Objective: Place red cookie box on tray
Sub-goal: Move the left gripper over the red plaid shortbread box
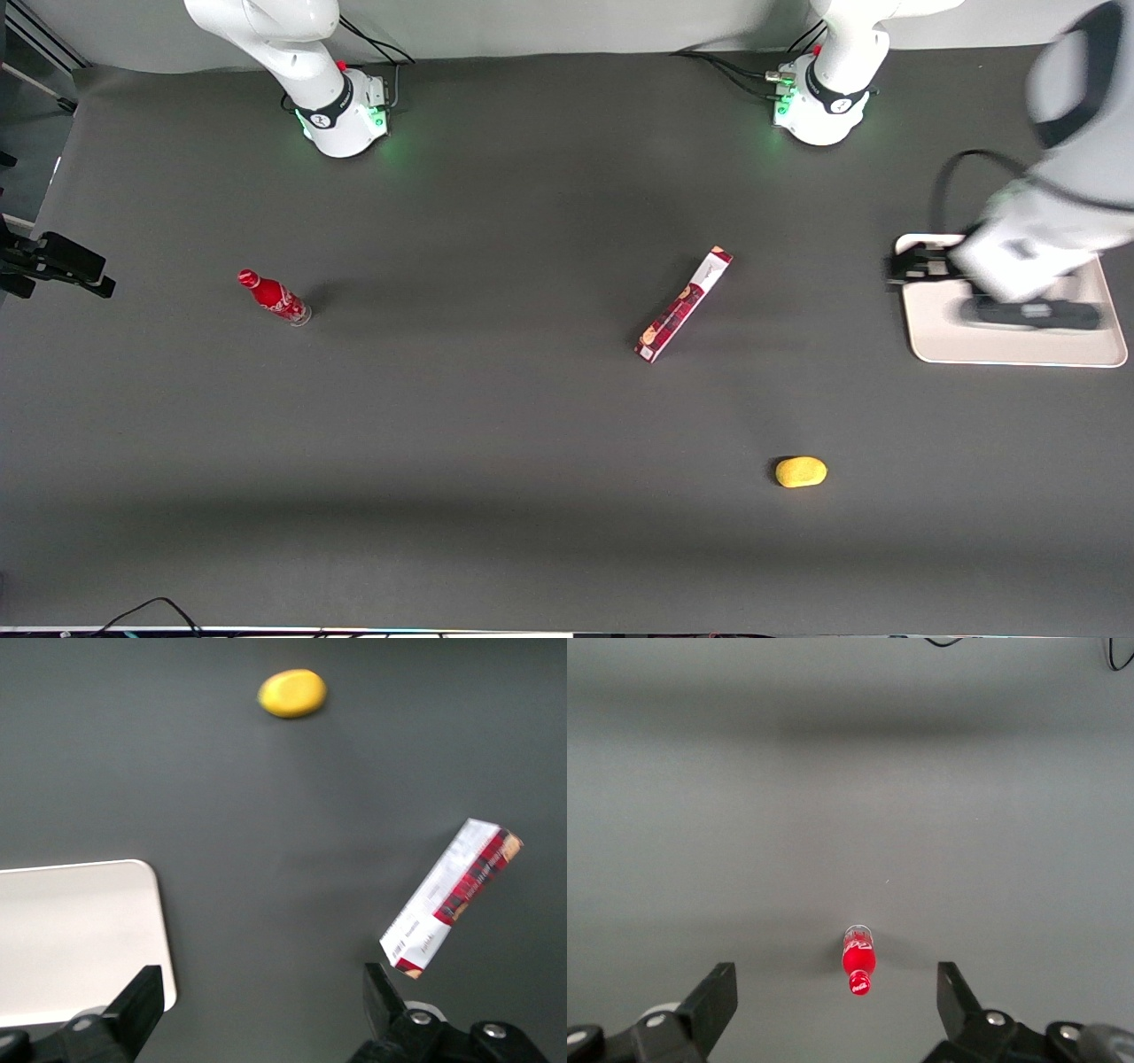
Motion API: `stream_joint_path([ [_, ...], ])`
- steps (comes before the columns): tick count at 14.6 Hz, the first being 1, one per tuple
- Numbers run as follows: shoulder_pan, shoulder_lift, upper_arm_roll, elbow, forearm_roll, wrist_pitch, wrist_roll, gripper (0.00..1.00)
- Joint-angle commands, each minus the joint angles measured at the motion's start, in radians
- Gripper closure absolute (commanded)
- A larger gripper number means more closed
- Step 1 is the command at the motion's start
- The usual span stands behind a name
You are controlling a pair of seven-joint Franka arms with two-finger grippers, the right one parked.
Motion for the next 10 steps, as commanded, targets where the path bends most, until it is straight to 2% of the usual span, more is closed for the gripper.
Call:
stream_joint_path([
  [1,-0.043,-0.021,-0.134,-0.155,-0.004,0.116,0.0,0.0],
  [6,-0.044,-0.002,-0.288,-0.367,-0.009,0.384,0.018,0.0],
  [10,-0.055,0.055,-0.326,-0.476,-0.009,0.565,0.029,0.0],
])
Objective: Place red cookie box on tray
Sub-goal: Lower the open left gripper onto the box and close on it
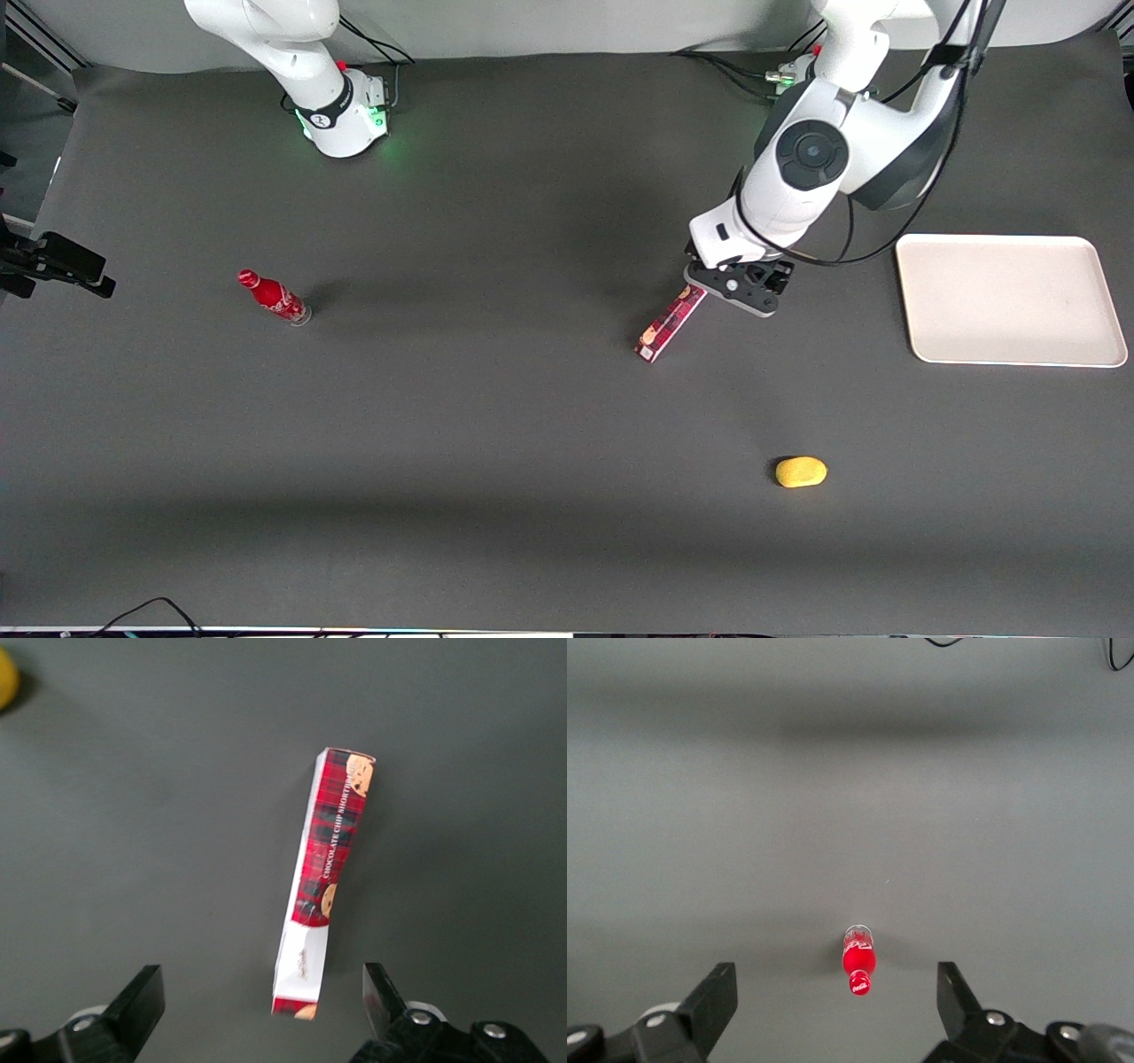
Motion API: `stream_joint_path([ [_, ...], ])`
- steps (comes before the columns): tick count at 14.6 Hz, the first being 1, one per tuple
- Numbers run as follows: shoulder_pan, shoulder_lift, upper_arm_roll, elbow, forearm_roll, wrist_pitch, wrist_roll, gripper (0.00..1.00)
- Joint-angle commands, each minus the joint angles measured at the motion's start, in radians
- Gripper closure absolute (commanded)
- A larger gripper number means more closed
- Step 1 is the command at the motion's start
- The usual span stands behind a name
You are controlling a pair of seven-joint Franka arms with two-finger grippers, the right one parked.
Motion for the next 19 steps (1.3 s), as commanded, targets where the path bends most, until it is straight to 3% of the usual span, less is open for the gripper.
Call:
stream_joint_path([
  [1,-0.009,0.039,-0.023,-0.079,-0.004,0.136,0.024,0.0],
  [9,-0.046,0.208,-0.032,-0.137,0.05,0.41,0.012,0.0],
  [16,-0.076,0.265,0.017,-0.139,0.148,0.459,-0.011,0.0],
  [19,-0.09,0.297,0.04,-0.149,0.157,0.513,-0.011,0.0],
])
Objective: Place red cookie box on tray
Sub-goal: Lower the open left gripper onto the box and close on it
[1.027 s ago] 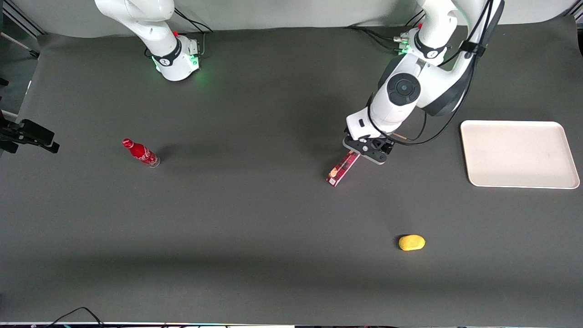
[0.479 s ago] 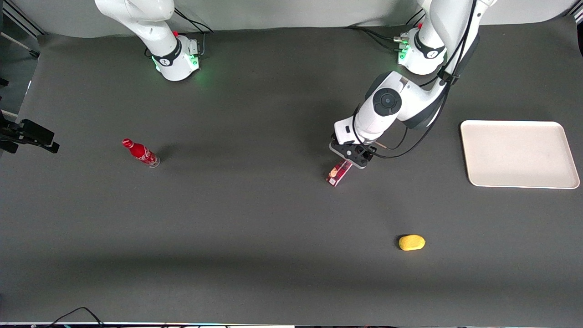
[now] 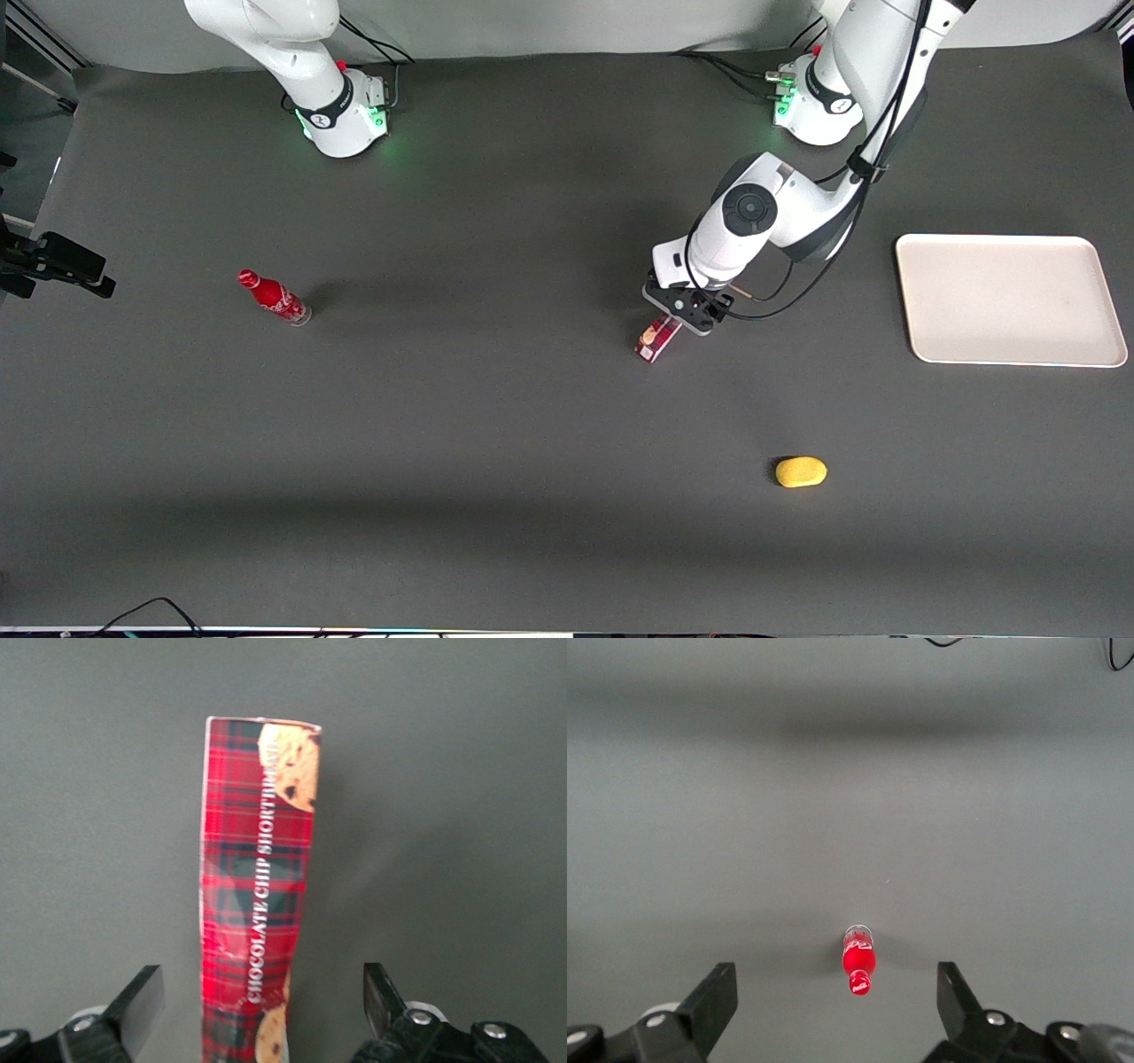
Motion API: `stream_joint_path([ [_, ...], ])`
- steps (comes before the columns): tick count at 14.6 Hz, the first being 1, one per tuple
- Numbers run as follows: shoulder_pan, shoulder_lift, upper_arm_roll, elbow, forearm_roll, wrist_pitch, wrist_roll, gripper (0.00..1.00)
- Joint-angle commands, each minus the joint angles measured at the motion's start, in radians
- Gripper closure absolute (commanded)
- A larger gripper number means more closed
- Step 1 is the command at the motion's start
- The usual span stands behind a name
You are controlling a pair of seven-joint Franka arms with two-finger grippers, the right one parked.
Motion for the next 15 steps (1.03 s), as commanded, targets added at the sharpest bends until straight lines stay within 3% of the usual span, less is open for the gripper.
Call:
stream_joint_path([
  [1,-0.041,0.026,0.046,-0.01,0.03,0.049,-0.019,0.0],
  [4,-0.045,0.033,0.048,-0.01,0.039,0.049,-0.03,0.01],
  [5,-0.046,0.036,0.048,-0.01,0.039,0.051,-0.034,0.05],
  [8,-0.058,0.038,0.05,-0.01,0.04,0.051,-0.041,0.32],
  [10,-0.06,0.04,0.051,-0.01,0.04,0.051,-0.042,0.62],
  [14,-0.06,0.044,0.065,-0.009,0.076,0.051,-0.042,0.96],
  [15,-0.06,0.044,0.071,-0.009,0.077,0.049,-0.042,1.0],
])
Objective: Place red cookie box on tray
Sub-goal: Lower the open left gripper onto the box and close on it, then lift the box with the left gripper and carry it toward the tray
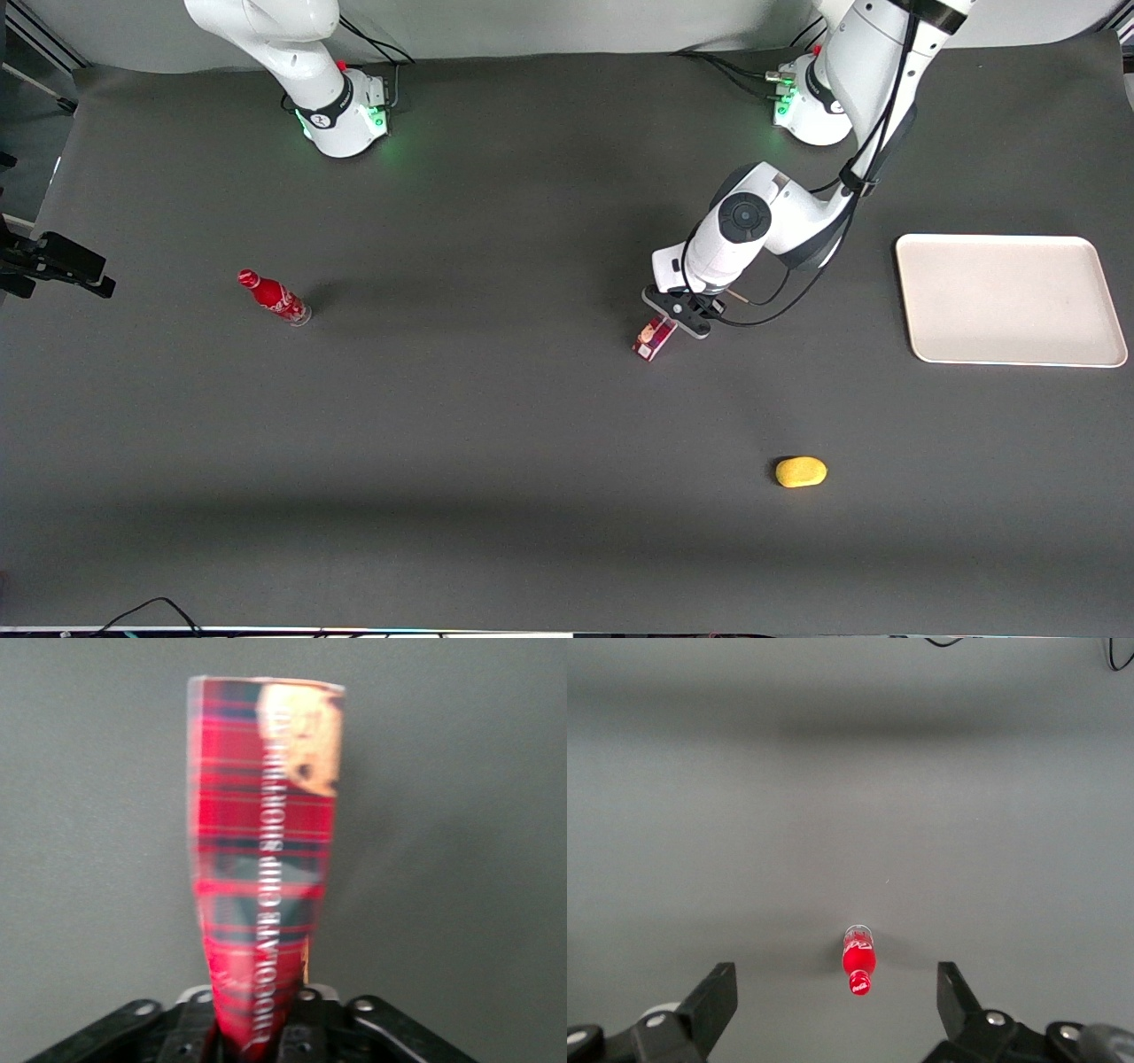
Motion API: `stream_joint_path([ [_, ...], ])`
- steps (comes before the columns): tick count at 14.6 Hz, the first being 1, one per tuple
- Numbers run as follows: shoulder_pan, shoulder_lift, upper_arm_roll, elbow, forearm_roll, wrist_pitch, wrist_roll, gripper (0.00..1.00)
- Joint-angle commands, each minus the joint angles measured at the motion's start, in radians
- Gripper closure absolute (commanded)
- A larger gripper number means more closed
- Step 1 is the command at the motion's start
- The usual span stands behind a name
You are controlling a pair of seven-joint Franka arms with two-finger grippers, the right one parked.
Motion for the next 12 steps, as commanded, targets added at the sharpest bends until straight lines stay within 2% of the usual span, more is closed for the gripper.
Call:
stream_joint_path([
  [1,-0.02,0.003,0.028,-0.003,0.038,0.011,-0.03,1.0],
  [4,-0.017,-0.017,0.03,0.0,0.027,-0.003,-0.036,1.0],
  [6,-0.014,-0.06,0.027,0.009,0.022,-0.049,-0.1,1.0],
  [10,0.004,-0.169,0.024,0.098,0.006,-0.236,-0.151,1.0],
  [12,0.015,-0.203,0.025,0.202,-0.051,-0.383,-0.138,1.0],
])
